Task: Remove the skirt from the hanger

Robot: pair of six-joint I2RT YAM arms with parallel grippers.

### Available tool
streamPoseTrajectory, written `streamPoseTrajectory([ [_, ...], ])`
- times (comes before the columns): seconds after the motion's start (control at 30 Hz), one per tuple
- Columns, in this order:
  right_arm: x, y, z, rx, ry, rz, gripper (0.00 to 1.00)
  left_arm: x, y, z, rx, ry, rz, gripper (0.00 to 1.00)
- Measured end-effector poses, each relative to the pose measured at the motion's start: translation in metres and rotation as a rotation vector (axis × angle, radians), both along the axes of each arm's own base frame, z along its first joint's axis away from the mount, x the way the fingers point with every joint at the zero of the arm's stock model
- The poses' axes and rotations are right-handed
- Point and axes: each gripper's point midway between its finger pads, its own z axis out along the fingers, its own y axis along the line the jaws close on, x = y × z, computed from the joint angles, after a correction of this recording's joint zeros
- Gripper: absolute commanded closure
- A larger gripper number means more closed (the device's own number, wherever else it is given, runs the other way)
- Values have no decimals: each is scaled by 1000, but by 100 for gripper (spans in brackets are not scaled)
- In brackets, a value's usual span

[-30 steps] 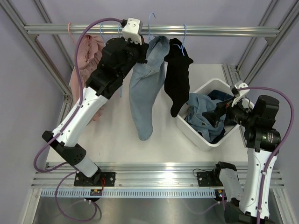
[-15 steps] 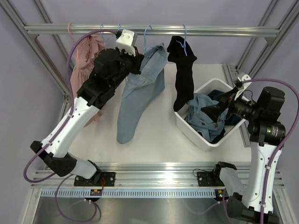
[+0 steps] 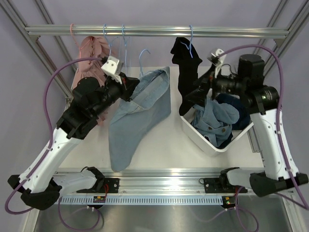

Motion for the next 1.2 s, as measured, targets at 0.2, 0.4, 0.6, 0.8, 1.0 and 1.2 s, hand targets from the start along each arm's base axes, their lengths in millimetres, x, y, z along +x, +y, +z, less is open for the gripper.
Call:
streamPoseTrajectory([
  [0.2,38,63,-8,-94,9,37,1,-29,6,-9,-41,13,-64,100],
  [0.4,70,98,-43,-226,28,-48,2,-45,12,-15,-68,26,-88,100],
  [0.6,89,101,-72,-352,9,-132,64,-56,18,-19,-84,35,-96,100],
  [0.8,96,93,-77,-387,-1,-181,100,-62,23,-27,-87,50,-95,100],
  [1.0,106,86,-69,-383,-35,-245,100,-75,30,-48,-64,76,-107,100],
  [1.2,128,58,-46,-320,-32,-348,100,-88,35,-66,-3,116,-137,100],
])
